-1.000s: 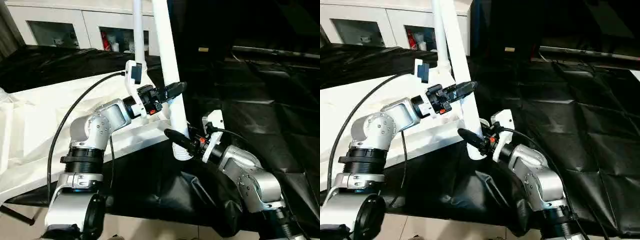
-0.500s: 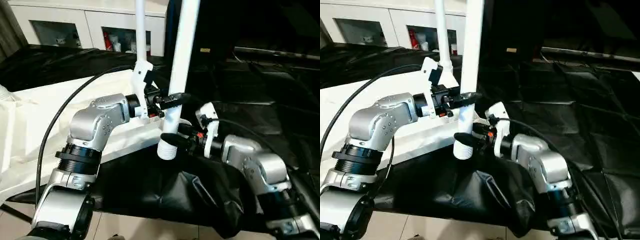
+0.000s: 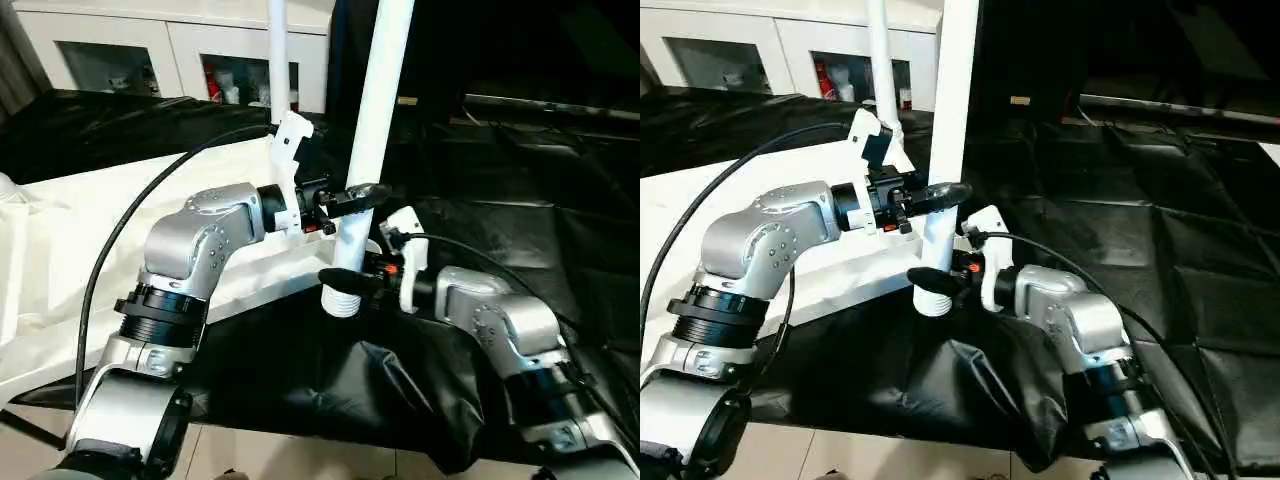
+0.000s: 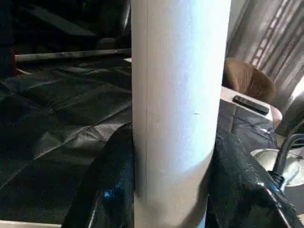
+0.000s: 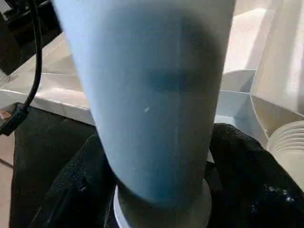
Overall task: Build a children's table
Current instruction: Insert table leg to table base
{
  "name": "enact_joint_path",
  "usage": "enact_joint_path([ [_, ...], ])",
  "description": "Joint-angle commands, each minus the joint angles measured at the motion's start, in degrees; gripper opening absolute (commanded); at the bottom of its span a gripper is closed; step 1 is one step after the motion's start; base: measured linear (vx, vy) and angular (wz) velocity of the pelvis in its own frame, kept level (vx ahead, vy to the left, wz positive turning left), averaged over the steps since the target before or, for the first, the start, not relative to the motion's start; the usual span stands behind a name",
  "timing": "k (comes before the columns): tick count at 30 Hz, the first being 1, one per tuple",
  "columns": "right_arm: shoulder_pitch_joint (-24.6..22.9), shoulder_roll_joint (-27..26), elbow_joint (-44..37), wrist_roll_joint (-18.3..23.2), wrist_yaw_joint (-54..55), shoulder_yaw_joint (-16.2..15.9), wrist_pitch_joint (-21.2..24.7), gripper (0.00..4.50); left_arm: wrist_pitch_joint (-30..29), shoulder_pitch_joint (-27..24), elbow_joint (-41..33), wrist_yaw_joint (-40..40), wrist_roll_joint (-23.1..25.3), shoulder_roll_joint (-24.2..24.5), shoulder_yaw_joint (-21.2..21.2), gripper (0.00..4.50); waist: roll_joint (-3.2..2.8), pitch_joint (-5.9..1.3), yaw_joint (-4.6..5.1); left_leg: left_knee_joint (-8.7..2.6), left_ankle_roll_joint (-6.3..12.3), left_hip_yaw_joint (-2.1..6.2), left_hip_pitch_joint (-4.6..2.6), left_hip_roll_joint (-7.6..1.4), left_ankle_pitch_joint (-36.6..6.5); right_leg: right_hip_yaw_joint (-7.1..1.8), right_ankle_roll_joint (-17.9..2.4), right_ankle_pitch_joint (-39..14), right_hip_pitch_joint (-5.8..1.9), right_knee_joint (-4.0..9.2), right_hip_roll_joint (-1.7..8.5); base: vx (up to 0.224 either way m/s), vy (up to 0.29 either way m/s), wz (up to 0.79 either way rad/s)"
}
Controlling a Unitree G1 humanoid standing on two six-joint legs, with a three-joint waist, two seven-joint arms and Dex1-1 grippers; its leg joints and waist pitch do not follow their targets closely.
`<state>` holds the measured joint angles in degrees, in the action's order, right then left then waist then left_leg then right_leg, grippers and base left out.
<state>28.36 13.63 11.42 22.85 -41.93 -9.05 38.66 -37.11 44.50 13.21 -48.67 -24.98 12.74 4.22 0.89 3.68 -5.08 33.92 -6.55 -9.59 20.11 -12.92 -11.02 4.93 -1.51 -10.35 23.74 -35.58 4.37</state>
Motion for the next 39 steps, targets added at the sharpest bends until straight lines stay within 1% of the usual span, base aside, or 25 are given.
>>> enact_joint_path([
  [1, 1.35, -0.17, 0.71, 0.24, 0.84, 1.4, 0.71, 3.04, 0.69, 1.2, -0.87, -1.33, -0.14, 0.01, 0.57, 1.82, 0.36, -4.74, -0.13, -3.03, 1.9, -0.73, 0.5, 0.47, -1.95, -2.89, -11.25, -3.55, -4.6, 3.24, 2.85, 0.0, 0.0, 0.0],
  [2, 1.53, -0.21, 0.89, 0.2, 0.77, 1.44, 0.66, 3.04, 0.66, 1.26, -0.83, -1.48, -0.28, -0.06, 0.56, 1.82, 0.55, -4.73, -0.15, -3.05, 1.89, -0.76, 0.47, 0.45, -2.0, -2.9, -11.15, -3.75, -4.58, 3.26, 2.83, 0.0, 0.0, 0.0],
  [7, 2.04, -0.37, 1.27, 0.04, 0.32, 1.47, 0.35, 3.04, 0.98, 1.35, -0.61, -2.18, -0.04, 0.11, 1.03, 1.82, 0.45, -4.71, -0.22, -3.05, 1.59, -0.72, 0.45, 0.44, -2.06, -2.9, -10.82, -4.09, -4.55, 3.23, 2.81, 0.0, 0.0, 0.0],
  [8, 2.3, -0.36, 1.64, -0.17, 0.1, 1.28, -0.02, 3.04, 1.22, 1.39, -0.29, -2.45, 0.2, 0.27, 1.3, 1.82, 0.25, -4.7, -0.18, -3.03, 1.55, -0.72, 0.44, 0.46, -2.24, -2.91, -10.83, -4.15, -4.51, 3.28, 2.8, 0.0, 0.0, 0.0],
  [9, 2.37, -0.23, 1.73, -0.4, 0.06, 1.15, -0.22, 3.04, 1.3, 1.42, -0.12, -2.43, 0.3, 0.28, 1.35, 1.82, 0.32, -4.67, -0.17, -3.05, 1.49, -0.73, 0.47, 0.48, -2.49, -2.9, -10.8, -4.45, -4.53, 3.32, 2.79, 0.0, 0.0, 0.0],
  [10, 2.45, -0.2, 1.86, -0.52, 0.06, 1.06, -0.34, 2.88, 1.37, 1.44, 0.01, -2.43, 0.35, 0.31, 1.37, 1.82, 0.46, -4.7, -0.19, -3.04, 1.4, -0.74, 0.49, 0.48, -2.64, -2.9, -10.73, -4.9, -4.6, 3.3, 2.83, 0.0, 0.0, 0.0],
  [13, 2.55, -0.19, 2.08, -0.62, -0.03, 1.06, -0.48, 2.72, 1.73, 1.57, 0.38, -2.76, 0.62, 0.51, 1.46, 1.82, 0.36, -4.64, -0.2, -3.08, 1.26, -0.7, 0.5, 0.46, -2.88, -2.87, -10.32, -5.79, -4.54, 3.4, 2.81, 0.0, 0.0, 0.0],
  [15, 2.5, -0.11, 1.99, -0.71, -0.12, 1.0, -0.5, 2.43, 1.78, 1.65, 0.57, -2.79, 0.66, 0.49, 1.32, 1.82, 0.34, -4.64, -0.2, -3.06, 1.21, -0.71, 0.47, 0.49, -2.86, -2.89, -10.13, -6.02, -4.51, 3.43, 2.79, 0.0, 0.0, 0.0],
  [16, 2.49, -0.06, 1.93, -0.77, -0.16, 0.98, -0.49, 2.43, 1.73, 1.76, 0.78, -2.93, 0.62, 0.48, 1.28, 1.82, 0.4, -4.69, -0.21, -3.02, 1.25, -0.73, 0.51, 0.52, -2.71, -2.91, -10.13, -5.82, -4.56, 3.43, 2.8, 0.0, 0.0, 0.0],
  [20, 2.52, 0.05, 1.97, -0.89, -0.33, 0.98, -0.68, 2.09, 2.05, 1.81, 1.22, -3.15, 0.7, 0.64, 1.5, 1.82, 0.32, -4.69, -0.2, -3.03, 1.17, -0.68, 0.53, 0.51, -2.73, -2.87, -10.3, -5.47, -4.57, 3.33, 2.76, 0.0, 0.0, 0.0],
  [22, 2.6, 0.07, 2.11, -1.01, -0.42, 0.99, -0.81, 2.07, 2.1, 1.91, 1.44, -3.16, 0.72, 0.67, 1.51, 1.82, 0.14, -4.73, -0.24, -2.99, 1.12, -0.67, 0.51, 0.55, -2.74, -2.86, -10.32, -5.39, -4.55, 3.32, 2.76, 0.0, 0.0, 0.0],
  [24, 2.51, 0.06, 2.08, -1.06, -0.47, 1.01, -0.95, 2.0, 2.18, 2.02, 1.76, -3.1, 0.79, 0.64, 1.41, 1.82, 0.2, -4.76, -0.21, -3.0, 1.2, -0.65, 0.52, 0.49, -2.58, -2.86, -10.61, -4.7, -4.57, 3.25, 2.75, 0.0, 0.0, 0.0],
  [25, 2.35, 0.08, 2.0, -1.12, -0.51, 0.97, -1.1, 2.0, 2.41, 2.16, 2.19, -3.1, 0.92, 0.63, 1.36, 1.82, 0.0, -4.74, -0.2, -3.01, 1.14, -0.62, 0.49, 0.49, -2.7, -2.84, -10.67, -4.76, -4.53, 3.26, 2.74, 0.0, 0.0, 0.0],
  [26, 2.35, 0.08, 2.0, -1.12, -0.51, 0.97, -1.1, 1.99, 2.41, 2.16, 2.19, -3.1, 0.92, 0.63, 1.36, 1.82, 0.16, -4.75, -0.15, -2.97, 1.15, -0.7, 0.47, 0.58, -2.96, -2.84, -10.6, -4.95, -4.54, 3.35, 2.66, 0.0, 0.0, 0.0],
  [28, 2.14, 0.14, 1.91, -1.28, -0.55, 0.92, -1.45, 1.98, 3.18, 2.41, 2.93, -2.88, 1.29, 0.63, 1.24, 1.82, 0.12, -4.75, -0.22, -2.99, 1.12, -0.66, 0.47, 0.54, -2.92, -2.86, -10.71, -4.86, -4.57, 3.31, 2.73, 0.0, 0.0, 0.0],
  [29, 2.1, 0.21, 1.92, -1.33, -0.59, 0.97, -1.62, 1.98, 3.67, 2.67, 3.43, -1.61, 2.04, 0.61, 1.09, 2.17, 0.2, -4.75, -0.19, -2.98, 1.21, -0.69, 0.47, 0.57, -2.83, -2.84, -10.66, -4.73, -4.55, 3.34, 2.65, 0.0, 0.0, 0.0],
  [30, 2.06, 0.22, 1.95, -1.46, -0.53, 1.07, -1.88, 1.98, 3.26, 2.89, 3.85, -1.27, 1.78, 0.49, 0.7, 2.17, 0.24, -4.8, -0.2, -2.95, 1.17, -0.67, 0.54, 0.58, -2.6, -2.86, -10.74, -4.35, -4.64, 3.24, 2.7, 0.0, 0.0, 0.0],
  [31, 2.06, 0.27, 2.0, -1.6, -0.39, 1.24, -2.12, 1.98, 2.71, 3.02, 4.0, -1.08, 1.48, 0.48, 0.4, 2.38, 0.42, -4.78, -0.19, -2.95, 1.24, -0.72, 0.51, 0.6, -2.6, -2.85, -10.68, -4.43, -4.6, 3.28, 2.66, 0.0, 0.0, 0.0],
  [32, 2.1, 0.27, 2.1, -1.67, -0.23, 1.43, -2.27, 1.97, 2.03, 3.07, 4.04, -0.84, 1.09, 0.49, -0.01, 2.52, 0.39, -4.77, -0.24, -2.97, 1.27, -0.67, 0.51, 0.58, -2.6, -2.86, -10.68, -4.62, -4.63, 3.24, 2.72, 0.0, 0.0, 0.0],
  [34, 2.33, 0.14, 2.46, -1.81, 0.29, 2.01, -2.95, 1.96, 1.94, 3.03, 4.56, 0.0, 0.27, 0.22, -1.41, 2.55, 0.27, -4.77, -0.2, -2.92, 1.18, -0.68, 0.56, 0.6, -2.77, -2.85, -10.71, -4.86, -4.64, 3.32, 2.79, 0.0, 0.0, 0.0],
  [35, 2.63, 0.02, 3.09, -1.79, 0.92, 2.88, -3.65, 1.95, 4.05, 2.72, 4.84, 0.92, -0.3, -0.62, -2.92, 2.69, 0.69, -4.78, -0.26, -2.92, 1.25, -0.72, 0.63, 0.65, -2.65, -2.84, -10.74, -5.21, -4.73, 3.27, 2.8, 0.0, 0.0, 0.0],
  [36, 2.75, -0.22, 3.46, -1.97, 1.65, 3.34, -4.33, 1.93, 5.8, 2.56, 4.93, 1.8, -0.67, -1.4, -4.05, 2.93, 0.47, -4.79, -0.38, -2.88, 1.19, -0.7, 0.65, 0.63, -2.53, -2.84, -10.73, -5.42, -4.67, 3.38, 2.85, 0.0, 0.0, 0.0],
  [37, 2.78, -0.3, 3.58, -2.05, 1.89, 3.48, -4.56, 1.93, 6.38, 2.52, 4.97, 2.12, -0.79, -1.66, -4.42, 2.93, 0.55, -4.76, -0.33, -2.88, 1.24, -0.74, 0.65, 0.61, -2.51, -2.86, -10.74, -5.28, -4.65, 3.41, 2.81, 0.0, 0.0, 0.0],
  [38, 2.79, -0.99, 4.01, -2.07, 3.43, 4.6, -5.64, 1.93, 10.97, 2.46, 5.56, 4.95, -1.01, -3.37, -6.84, 2.97, 0.92, -4.8, -0.3, -2.87, 1.44, -0.71, 0.72, 0.56, -2.06, -2.85, -10.76, -4.47, -4.72, 3.32, 2.78, 0.0, 0.0, 0.0],
  [39, 2.88, -1.65, 4.46, -2.3, 5.31, 5.76, -7.15, 1.93, 12.23, 2.63, 6.02, 6.68, -1.95, -4.45, -8.69, 2.97, 1.1, -4.82, -0.38, -2.83, 1.57, -0.74, 0.78, 0.6, -1.91, -2.85, -10.9, -4.33, -4.73, 3.22, 2.94, 0.0, 0.0, 0.0],
])
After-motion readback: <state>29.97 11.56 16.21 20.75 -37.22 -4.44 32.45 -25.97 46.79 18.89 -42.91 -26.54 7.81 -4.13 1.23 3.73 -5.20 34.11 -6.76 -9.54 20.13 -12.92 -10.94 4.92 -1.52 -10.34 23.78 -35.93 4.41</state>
